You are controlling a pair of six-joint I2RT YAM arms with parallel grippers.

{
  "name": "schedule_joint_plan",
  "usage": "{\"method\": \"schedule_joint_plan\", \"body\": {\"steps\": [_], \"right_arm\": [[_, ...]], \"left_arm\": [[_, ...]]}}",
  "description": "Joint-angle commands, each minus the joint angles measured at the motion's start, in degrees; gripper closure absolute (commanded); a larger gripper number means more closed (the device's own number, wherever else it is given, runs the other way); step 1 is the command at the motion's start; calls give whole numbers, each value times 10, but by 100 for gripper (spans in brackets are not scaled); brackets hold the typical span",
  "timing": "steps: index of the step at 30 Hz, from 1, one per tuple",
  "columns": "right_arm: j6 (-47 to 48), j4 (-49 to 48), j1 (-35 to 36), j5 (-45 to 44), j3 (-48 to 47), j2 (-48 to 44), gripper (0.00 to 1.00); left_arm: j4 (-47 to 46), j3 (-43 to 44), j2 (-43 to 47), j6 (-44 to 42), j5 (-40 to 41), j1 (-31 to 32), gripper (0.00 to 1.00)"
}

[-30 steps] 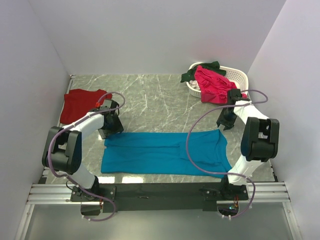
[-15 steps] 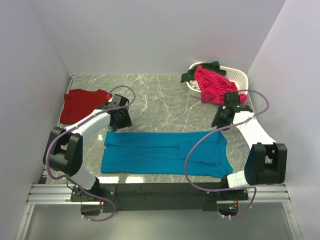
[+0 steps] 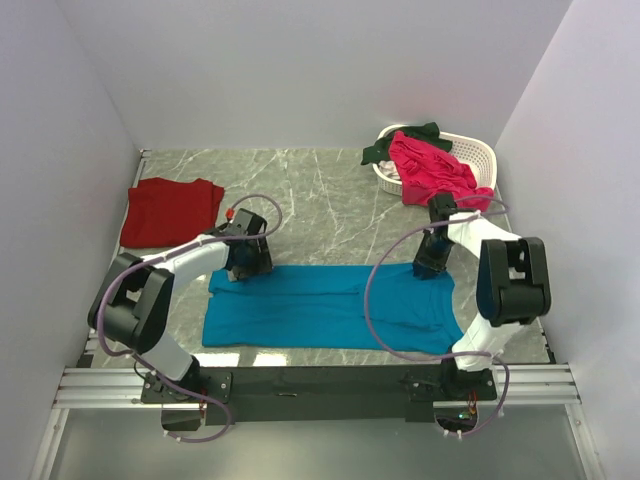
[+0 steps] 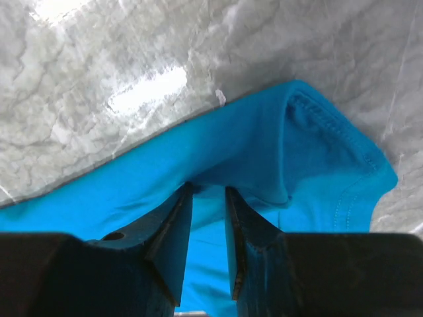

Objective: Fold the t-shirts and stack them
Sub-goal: Fold the tshirt

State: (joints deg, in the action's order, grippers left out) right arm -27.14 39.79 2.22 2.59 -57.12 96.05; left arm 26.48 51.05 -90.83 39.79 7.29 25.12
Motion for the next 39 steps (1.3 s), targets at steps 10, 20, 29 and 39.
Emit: {"method": "schedule_joint_plan", "body": {"steps": [10,20,29,39], "right_arm": [[22,25,32,-81,-137,138,67],[14,101,106,-74,-399,299,67],[2,169,156,-71,-610,415,66],[-6,157,178,37,-762,475,57]], "left_arm": [[17,-59,1,87,18,10,28],[62,-88,10,182,14,65,28],[113,-119,49,249,10,105,28],[134,-119,100,250,-26,144,29]]}}
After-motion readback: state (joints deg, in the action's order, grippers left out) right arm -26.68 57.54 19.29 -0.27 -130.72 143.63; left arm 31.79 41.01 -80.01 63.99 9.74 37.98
